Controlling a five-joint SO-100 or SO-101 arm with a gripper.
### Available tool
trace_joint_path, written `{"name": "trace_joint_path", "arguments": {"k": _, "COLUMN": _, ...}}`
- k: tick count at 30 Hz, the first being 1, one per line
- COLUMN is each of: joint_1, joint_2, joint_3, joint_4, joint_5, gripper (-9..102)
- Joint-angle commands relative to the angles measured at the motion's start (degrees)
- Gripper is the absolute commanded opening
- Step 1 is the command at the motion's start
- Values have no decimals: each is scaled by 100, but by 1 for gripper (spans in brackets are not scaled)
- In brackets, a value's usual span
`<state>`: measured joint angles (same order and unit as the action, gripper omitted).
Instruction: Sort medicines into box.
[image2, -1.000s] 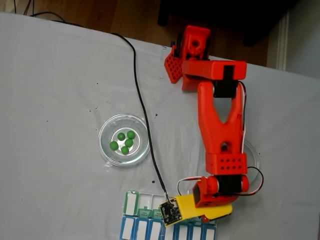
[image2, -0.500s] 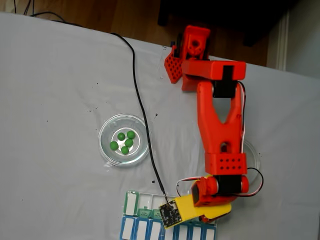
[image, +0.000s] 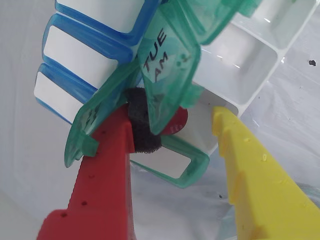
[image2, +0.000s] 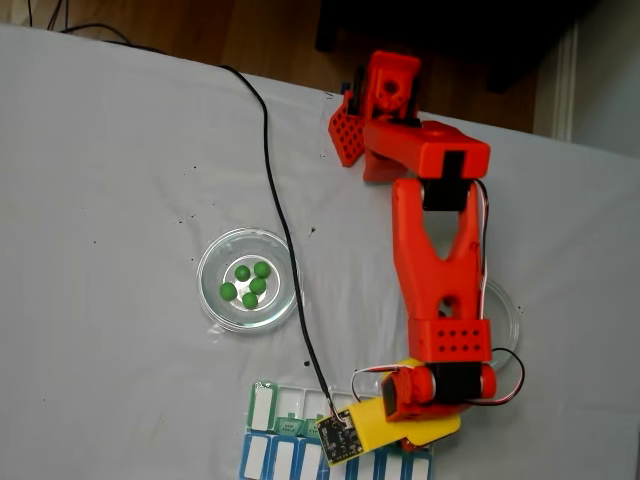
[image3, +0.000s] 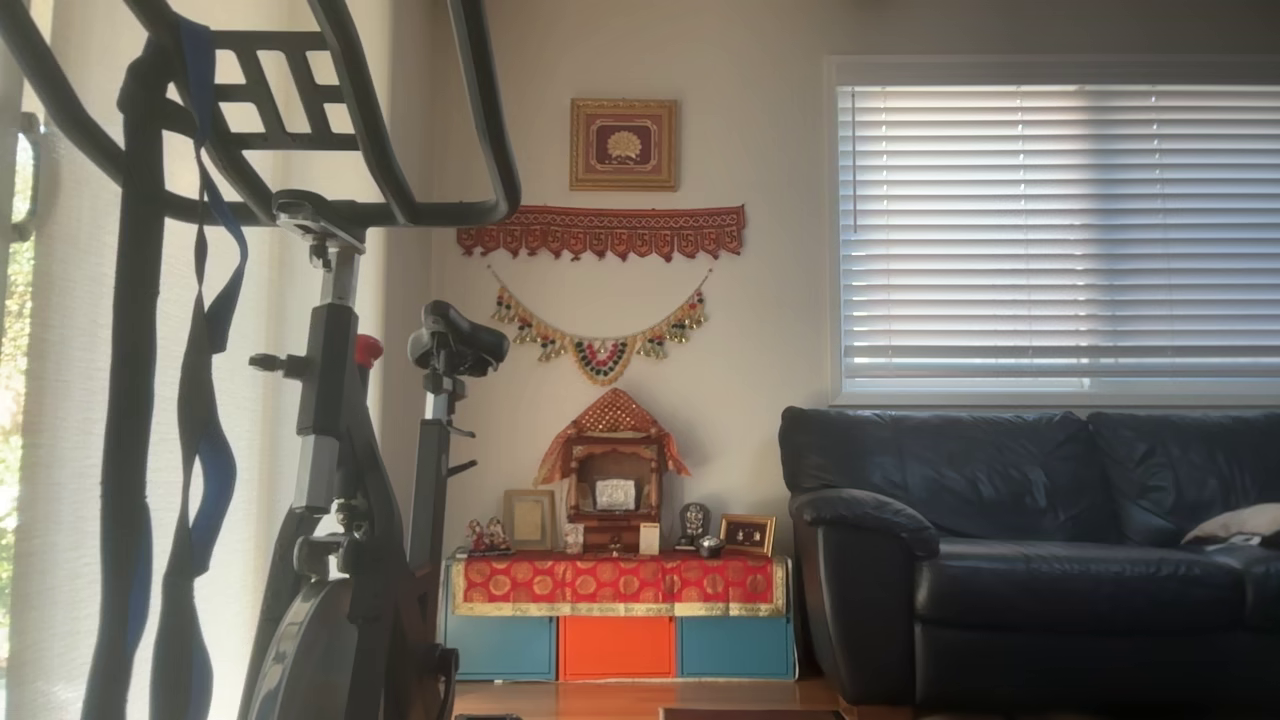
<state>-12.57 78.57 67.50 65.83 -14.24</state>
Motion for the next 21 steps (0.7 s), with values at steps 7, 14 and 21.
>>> {"name": "trace_joint_path", "arguments": {"k": 7, "joint_1": -44, "joint_2": 352, "joint_3": -545, "joint_4": 149, "joint_5": -26, "gripper": 23}}
{"name": "trace_joint_path", "arguments": {"k": 14, "joint_1": -79, "joint_2": 299, "joint_3": -545, "joint_4": 176, "joint_5": -132, "gripper": 25}}
{"name": "trace_joint_path", "arguments": {"k": 21, "joint_1": -141, "joint_2": 378, "joint_3": -615, "joint_4": 396, "joint_5": -26, "gripper": 17}}
